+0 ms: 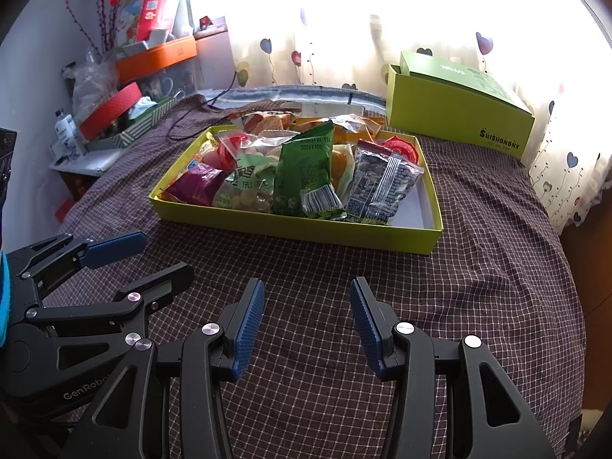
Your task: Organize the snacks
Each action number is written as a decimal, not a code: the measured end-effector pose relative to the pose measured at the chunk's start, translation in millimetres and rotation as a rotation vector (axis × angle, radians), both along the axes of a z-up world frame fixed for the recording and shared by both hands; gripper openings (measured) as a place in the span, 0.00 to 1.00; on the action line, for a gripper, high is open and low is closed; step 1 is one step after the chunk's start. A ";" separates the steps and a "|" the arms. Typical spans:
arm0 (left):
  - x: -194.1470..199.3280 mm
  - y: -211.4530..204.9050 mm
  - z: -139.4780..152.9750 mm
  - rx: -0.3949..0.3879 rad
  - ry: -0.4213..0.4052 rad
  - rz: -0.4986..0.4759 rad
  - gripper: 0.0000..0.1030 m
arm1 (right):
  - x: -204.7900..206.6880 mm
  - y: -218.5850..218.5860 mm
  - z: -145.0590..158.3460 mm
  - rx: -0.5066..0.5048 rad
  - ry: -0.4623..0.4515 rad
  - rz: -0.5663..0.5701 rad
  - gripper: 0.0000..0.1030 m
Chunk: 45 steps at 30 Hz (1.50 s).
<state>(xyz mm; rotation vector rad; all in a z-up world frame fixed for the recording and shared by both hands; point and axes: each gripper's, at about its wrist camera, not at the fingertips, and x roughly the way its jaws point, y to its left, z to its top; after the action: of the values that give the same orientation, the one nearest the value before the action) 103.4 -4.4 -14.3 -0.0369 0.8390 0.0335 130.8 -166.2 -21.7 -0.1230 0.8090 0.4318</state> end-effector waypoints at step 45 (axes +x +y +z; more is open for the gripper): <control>-0.1 1.4 -3.2 -0.021 0.001 -0.002 0.54 | -1.0 0.5 -1.4 0.013 0.004 -0.001 0.45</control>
<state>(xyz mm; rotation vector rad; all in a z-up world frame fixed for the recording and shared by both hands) 103.3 -3.0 -17.5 -0.0558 0.8402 0.0228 129.8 -165.7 -23.2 -0.1098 0.8105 0.4361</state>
